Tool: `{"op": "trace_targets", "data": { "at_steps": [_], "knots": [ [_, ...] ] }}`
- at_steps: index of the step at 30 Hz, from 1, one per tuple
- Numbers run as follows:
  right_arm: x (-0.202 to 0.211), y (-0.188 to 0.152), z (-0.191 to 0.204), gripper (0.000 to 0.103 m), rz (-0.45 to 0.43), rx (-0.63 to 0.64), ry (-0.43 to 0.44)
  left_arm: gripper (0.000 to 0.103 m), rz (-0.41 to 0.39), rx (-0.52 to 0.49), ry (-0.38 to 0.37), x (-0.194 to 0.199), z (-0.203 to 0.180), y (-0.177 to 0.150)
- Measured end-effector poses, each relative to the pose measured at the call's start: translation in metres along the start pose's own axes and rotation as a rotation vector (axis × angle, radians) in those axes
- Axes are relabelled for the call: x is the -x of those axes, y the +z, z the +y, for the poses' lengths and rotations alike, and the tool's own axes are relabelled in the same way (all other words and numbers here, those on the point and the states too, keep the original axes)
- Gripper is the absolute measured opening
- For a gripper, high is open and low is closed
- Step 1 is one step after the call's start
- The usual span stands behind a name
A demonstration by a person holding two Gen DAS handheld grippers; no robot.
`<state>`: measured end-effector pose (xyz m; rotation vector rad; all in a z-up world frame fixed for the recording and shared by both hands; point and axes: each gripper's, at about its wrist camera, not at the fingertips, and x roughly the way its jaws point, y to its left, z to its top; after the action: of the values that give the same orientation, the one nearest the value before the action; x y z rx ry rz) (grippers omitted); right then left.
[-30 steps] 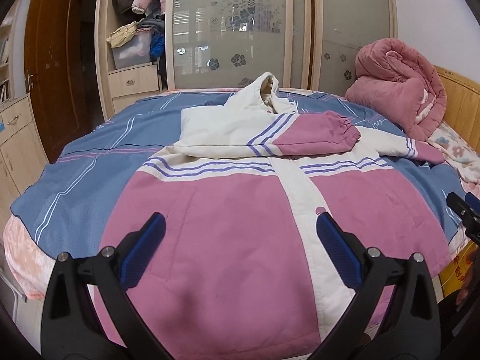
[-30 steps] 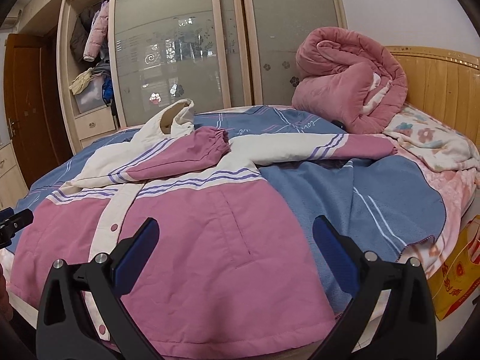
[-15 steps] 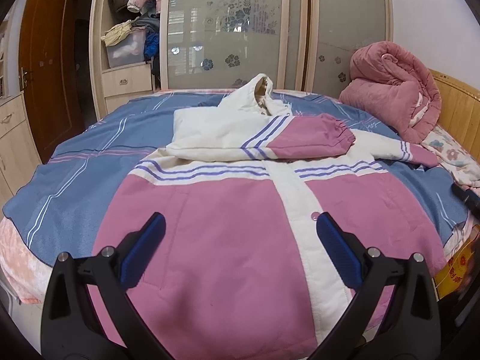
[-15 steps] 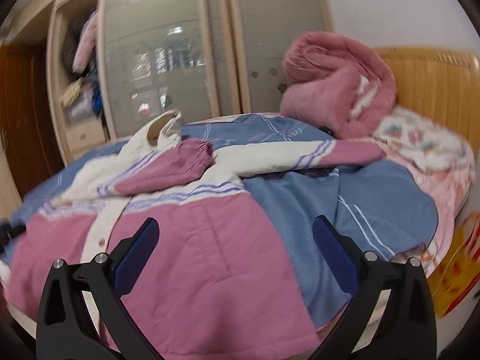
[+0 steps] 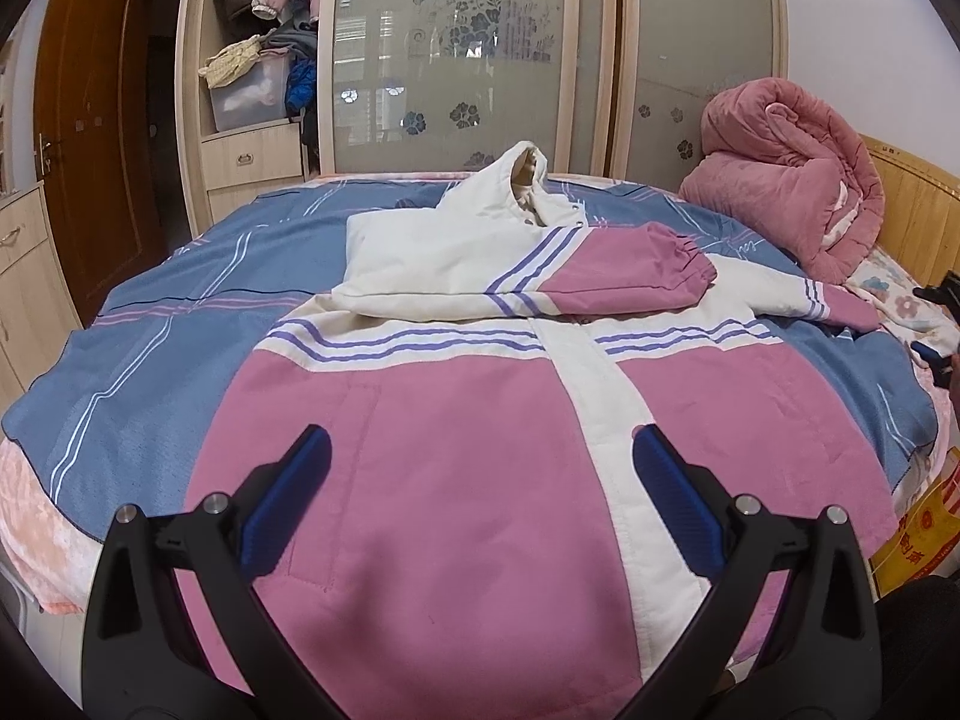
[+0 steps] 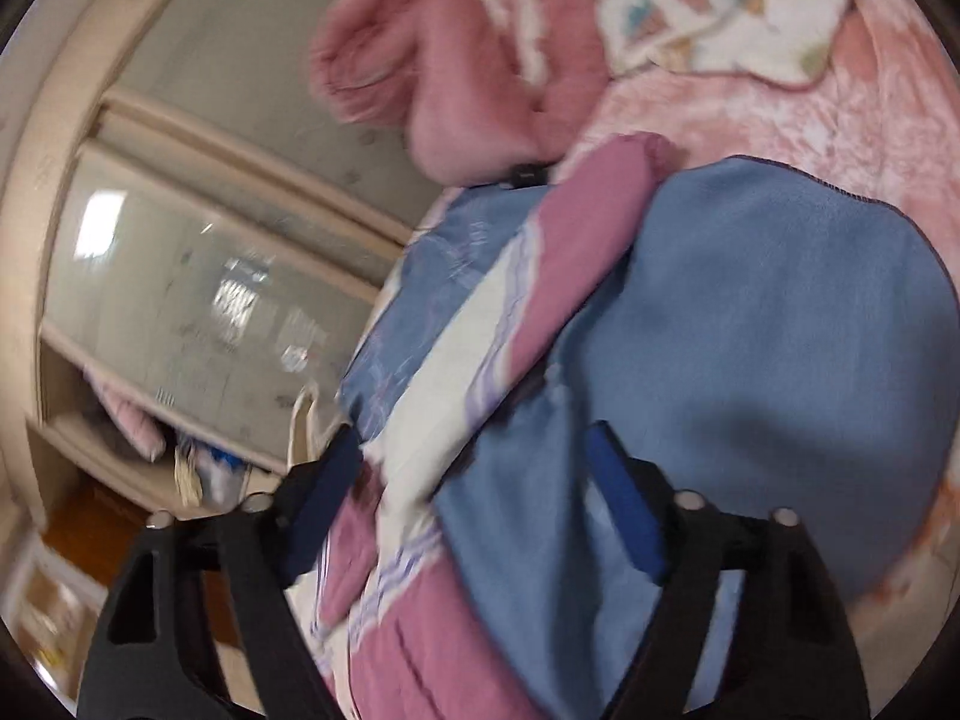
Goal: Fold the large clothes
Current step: 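Reach the right tool to the other pink sleeve cuff and grasp it, then lift the held sleeve over the jacket body and open the right tool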
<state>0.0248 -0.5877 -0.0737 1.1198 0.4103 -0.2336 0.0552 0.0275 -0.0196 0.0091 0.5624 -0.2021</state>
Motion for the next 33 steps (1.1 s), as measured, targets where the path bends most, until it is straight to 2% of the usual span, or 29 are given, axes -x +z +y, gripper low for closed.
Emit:
{"op": "trace_targets", "data": {
  "at_steps": [1, 2, 3, 5, 8, 14, 18, 22, 23, 27, 29, 32, 33],
  "knots": [
    [-0.008, 0.007, -0.005, 0.062, -0.003, -0.002, -0.024, 0.101, 0.003, -0.001, 0.000, -0.002, 0.000, 0.000],
    [-0.017, 0.017, -0.011, 0.059, -0.013, -0.008, -0.054, 0.101, 0.006, -0.002, 0.000, -0.004, -0.001, 0.001],
    [-0.024, 0.024, -0.017, 0.058, -0.014, -0.024, -0.063, 0.101, 0.010, -0.006, 0.003, -0.007, -0.002, 0.001],
    [-0.041, 0.039, -0.031, 0.045, -0.011, -0.081, -0.068, 0.101, 0.017, -0.009, 0.003, -0.011, -0.004, 0.001],
    [-0.060, 0.053, -0.046, 0.045, -0.040, -0.145, -0.094, 0.101, 0.024, -0.018, 0.002, -0.017, -0.008, 0.000],
    [-0.091, 0.080, -0.059, 0.045, -0.064, -0.169, -0.163, 0.101, 0.037, -0.040, 0.001, -0.029, -0.016, -0.001],
    [-0.105, 0.089, -0.074, 0.039, -0.073, -0.243, -0.191, 0.101, 0.045, -0.043, 0.005, -0.035, -0.017, 0.000],
    [-0.108, 0.094, -0.077, 0.025, -0.107, -0.234, -0.198, 0.101, 0.065, -0.045, 0.009, -0.043, -0.017, -0.001],
    [-0.107, 0.095, -0.075, 0.017, -0.121, -0.222, -0.205, 0.101, 0.068, -0.047, 0.009, -0.044, -0.017, -0.001],
    [-0.100, 0.095, -0.045, 0.009, -0.195, -0.075, -0.251, 0.101, 0.067, -0.044, 0.009, -0.044, -0.016, -0.001],
    [-0.095, 0.090, -0.002, 0.007, -0.263, 0.136, -0.301, 0.101, 0.066, -0.038, 0.008, -0.044, -0.014, 0.000],
    [-0.088, 0.070, 0.065, 0.007, -0.345, 0.391, -0.308, 0.101, 0.058, -0.034, 0.009, -0.042, -0.013, 0.000],
    [-0.088, 0.063, 0.081, 0.007, -0.357, 0.441, -0.305, 0.101, 0.055, -0.033, 0.008, -0.041, -0.012, 0.001]
  ]
}}
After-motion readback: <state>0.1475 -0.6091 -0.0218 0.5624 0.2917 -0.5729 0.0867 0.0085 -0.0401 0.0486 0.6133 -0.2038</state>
